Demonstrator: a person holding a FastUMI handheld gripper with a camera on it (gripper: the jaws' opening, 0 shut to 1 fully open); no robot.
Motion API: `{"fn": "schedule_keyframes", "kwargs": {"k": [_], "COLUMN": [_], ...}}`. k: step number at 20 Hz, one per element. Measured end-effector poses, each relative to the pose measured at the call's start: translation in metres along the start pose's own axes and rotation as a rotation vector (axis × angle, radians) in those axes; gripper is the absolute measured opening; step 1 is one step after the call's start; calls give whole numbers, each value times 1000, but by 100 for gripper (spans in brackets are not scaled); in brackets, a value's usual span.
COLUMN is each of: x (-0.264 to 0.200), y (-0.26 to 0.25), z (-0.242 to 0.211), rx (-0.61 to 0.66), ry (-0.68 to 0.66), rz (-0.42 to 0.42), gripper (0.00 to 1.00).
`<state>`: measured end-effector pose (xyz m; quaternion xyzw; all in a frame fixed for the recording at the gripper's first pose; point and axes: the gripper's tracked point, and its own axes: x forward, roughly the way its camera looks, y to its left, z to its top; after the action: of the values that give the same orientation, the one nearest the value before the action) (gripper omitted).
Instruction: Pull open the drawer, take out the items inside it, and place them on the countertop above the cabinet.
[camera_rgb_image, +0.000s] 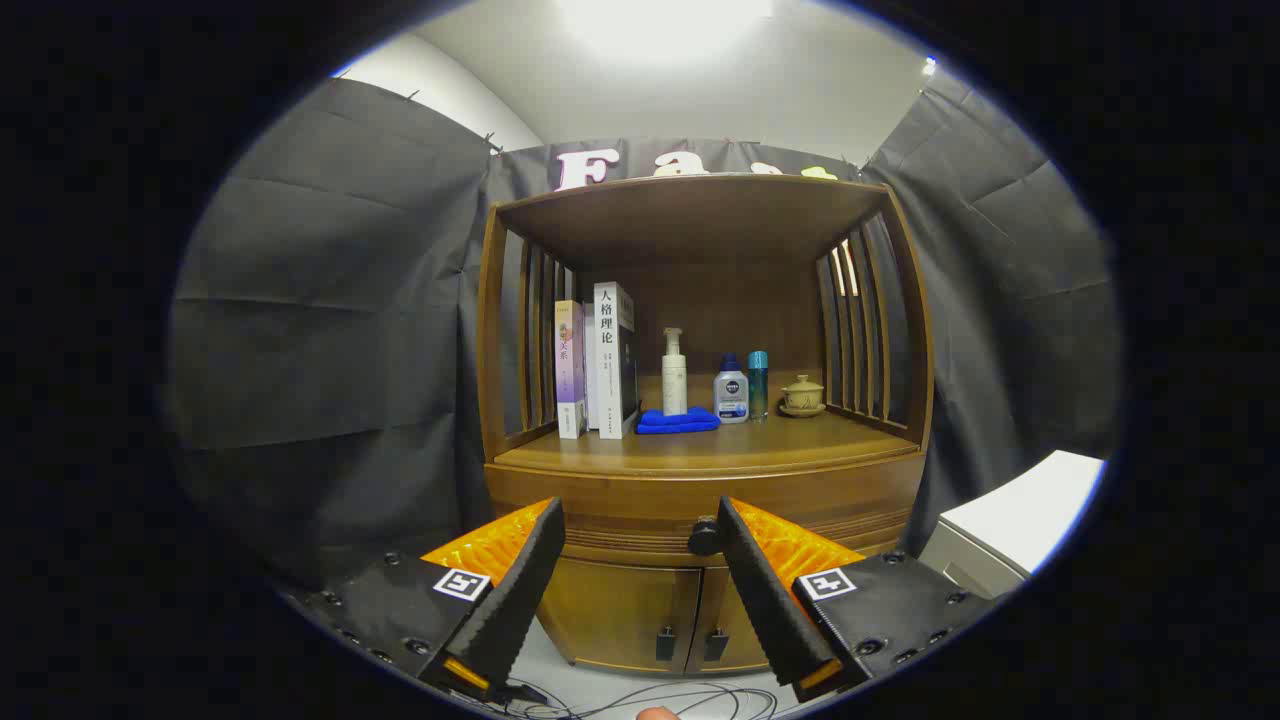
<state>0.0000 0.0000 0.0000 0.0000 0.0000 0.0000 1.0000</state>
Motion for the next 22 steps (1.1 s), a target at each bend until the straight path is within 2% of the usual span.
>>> {"fn": "schedule_keyframes", "kwargs": {"k": [22], "x": [9], "y": [-10], "z": [-4], "rx": [-2], "ry": [3], "rz": [-21], "gripper": [96]}}
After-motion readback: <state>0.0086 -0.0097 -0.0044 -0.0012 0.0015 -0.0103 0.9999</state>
